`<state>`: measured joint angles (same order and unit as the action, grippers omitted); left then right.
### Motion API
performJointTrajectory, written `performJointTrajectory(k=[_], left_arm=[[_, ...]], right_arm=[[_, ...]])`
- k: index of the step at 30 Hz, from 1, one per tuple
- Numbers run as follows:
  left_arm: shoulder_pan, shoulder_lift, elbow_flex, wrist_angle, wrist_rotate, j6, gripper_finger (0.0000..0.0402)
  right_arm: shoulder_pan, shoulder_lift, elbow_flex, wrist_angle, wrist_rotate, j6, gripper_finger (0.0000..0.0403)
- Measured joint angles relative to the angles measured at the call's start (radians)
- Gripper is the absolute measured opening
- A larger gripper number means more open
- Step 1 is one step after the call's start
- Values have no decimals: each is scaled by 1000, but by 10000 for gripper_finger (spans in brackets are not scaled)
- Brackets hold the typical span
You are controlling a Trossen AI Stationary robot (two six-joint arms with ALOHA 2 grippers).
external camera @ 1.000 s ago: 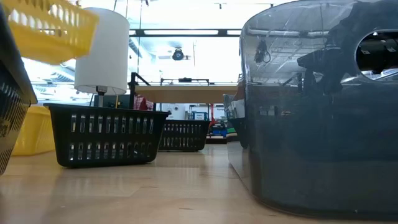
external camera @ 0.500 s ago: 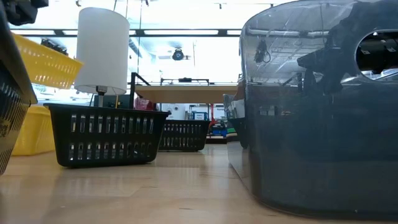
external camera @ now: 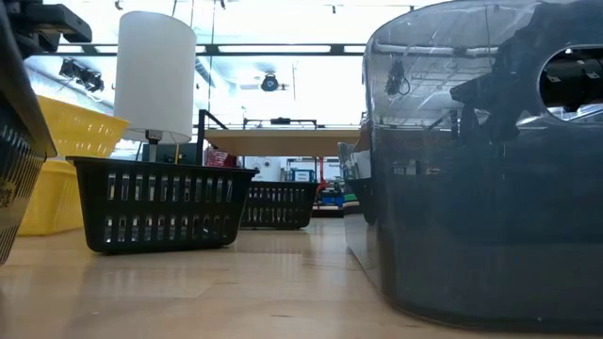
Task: Stack baskets on shelf by color
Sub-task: Stack the bottom yellow bin on the yellow bin on the table
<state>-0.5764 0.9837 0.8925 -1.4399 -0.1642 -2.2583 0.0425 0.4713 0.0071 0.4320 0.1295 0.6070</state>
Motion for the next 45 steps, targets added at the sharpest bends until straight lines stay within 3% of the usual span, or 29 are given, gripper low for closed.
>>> performJointTrajectory(k=[16, 34, 38, 45], left_arm=[[4, 145, 0, 73, 29, -9, 17], [59, 196, 0, 154, 30, 50, 31], [59, 196, 0, 142, 58, 90, 60], [56, 185, 0, 123, 105, 151, 149]], right_arm=[[0, 0, 0, 0, 0, 0, 14], [0, 0, 0, 0, 0, 0, 14], [0, 0, 0, 0, 0, 0, 14], [0, 0, 0, 0, 0, 0, 14]])
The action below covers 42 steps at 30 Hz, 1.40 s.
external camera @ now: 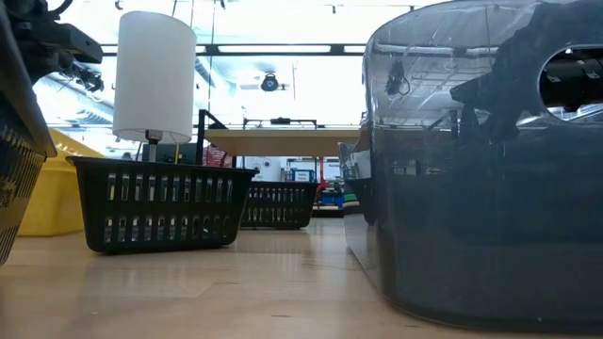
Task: Stack baskets on shelf by color
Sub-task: Stack the bottom yellow bin on the yellow bin on the table
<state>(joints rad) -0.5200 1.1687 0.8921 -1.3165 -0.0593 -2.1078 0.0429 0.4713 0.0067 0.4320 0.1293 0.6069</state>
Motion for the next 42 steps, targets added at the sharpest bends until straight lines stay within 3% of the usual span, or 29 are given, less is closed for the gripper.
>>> performJointTrajectory(k=[4, 7, 18, 24, 31, 42], left_arm=[[5, -6, 0, -1, 15, 77, 182], [7, -6, 0, -2, 19, 105, 180], [7, -6, 0, -28, -38, 142, 15], [7, -7, -6, -36, -44, 176, 13], [-2, -51, -140, 168, -43, 215, 13], [19, -64, -201, 217, -41, 318, 26]], right_arm=[[0, 0, 0, 0, 0, 0, 14], [0, 0, 0, 0, 0, 0, 14], [0, 0, 0, 0, 0, 0, 14], [0, 0, 0, 0, 0, 0, 14], [0, 0, 0, 0, 0, 0, 14], [0, 0, 0, 0, 0, 0, 14]])
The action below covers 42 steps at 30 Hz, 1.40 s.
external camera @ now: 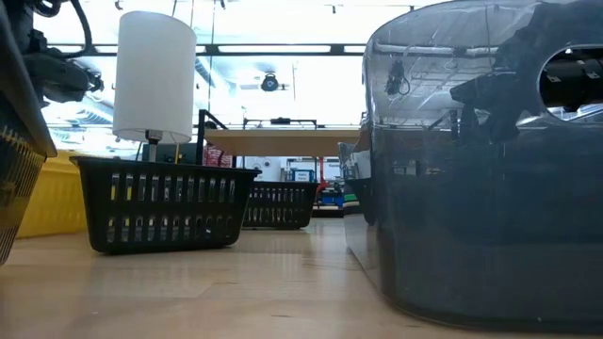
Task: Stack baskets on shelf by color
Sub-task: Stack the bottom yellow bin on the yellow bin on the table, then stack the bottom black bin on the center black bin
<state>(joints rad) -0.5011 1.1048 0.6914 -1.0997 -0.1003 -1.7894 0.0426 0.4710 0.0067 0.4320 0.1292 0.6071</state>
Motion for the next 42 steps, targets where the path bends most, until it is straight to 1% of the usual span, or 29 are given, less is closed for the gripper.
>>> performJointTrajectory(k=[3, 5, 7, 11, 13, 15, 18, 20, 23, 27, 31, 36, 39, 42], left_arm=[[1, 0, 0, -2, -25, 4, 33], [1, 0, 0, -5, -46, 13, 46], [1, 0, 0, -16, -56, 39, 68], [1, 0, 22, -76, -59, 87, 131], [1, -1, 53, -117, -68, 133, 167], [1, -1, 85, -135, -100, 194, 195], [-6, -1, 143, -98, -179, 373, 219], [-8, -1, 175, -44, -219, 508, 222], [-7, -1, 209, 82, -210, 611, 212], [-6, 7, 212, 289, -148, 631, 192], [-13, 53, 212, 427, -52, 650, 173], [-39, 142, 212, 526, 123, 650, 160], [-66, 198, 211, 552, 163, 650, 159], [-88, 249, 211, 561, 175, 649, 170]], right_arm=[[0, 0, 0, 0, 0, 0, 14], [0, 0, 0, 0, 0, 0, 14], [0, 0, 0, 0, 0, 0, 14], [0, 0, 0, 0, 0, 0, 14], [0, 0, 0, 0, 0, 0, 14], [0, 0, 0, 0, 0, 0, 14], [0, 0, 0, 0, 0, 0, 14], [0, 0, 0, 0, 0, 0, 14], [0, 0, 0, 0, 0, 0, 14], [0, 0, 0, 0, 0, 0, 14], [0, 0, 0, 0, 0, 0, 14], [0, 0, 0, 0, 0, 0, 14], [0, 0, 0, 0, 0, 0, 14], [0, 0, 0, 0, 0, 0, 14]])
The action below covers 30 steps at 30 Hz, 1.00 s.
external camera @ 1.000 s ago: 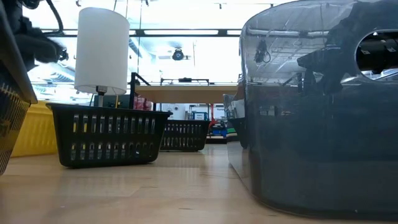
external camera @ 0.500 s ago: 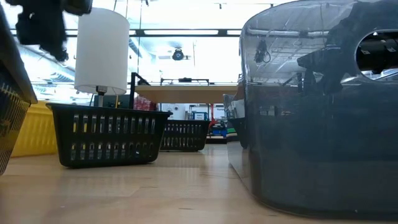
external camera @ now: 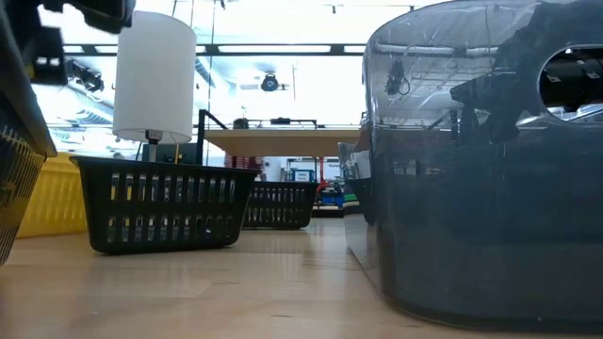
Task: Stack baskets on shelf by color
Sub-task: Stack the bottom black bin on the center black bin
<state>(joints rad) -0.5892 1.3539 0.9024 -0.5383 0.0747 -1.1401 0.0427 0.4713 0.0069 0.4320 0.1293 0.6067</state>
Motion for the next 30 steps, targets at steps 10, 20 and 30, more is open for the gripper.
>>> performJointTrajectory(k=[10, 20, 30], left_arm=[[-34, 138, 40, 71, 45, -26, 227], [-43, 288, 213, -91, -10, 0, 211], [-43, 387, 278, -90, -11, -30, 210]], right_arm=[[0, 0, 0, 0, 0, 0, 14], [0, 0, 0, 0, 0, 0, 14], [0, 0, 0, 0, 0, 0, 14]])
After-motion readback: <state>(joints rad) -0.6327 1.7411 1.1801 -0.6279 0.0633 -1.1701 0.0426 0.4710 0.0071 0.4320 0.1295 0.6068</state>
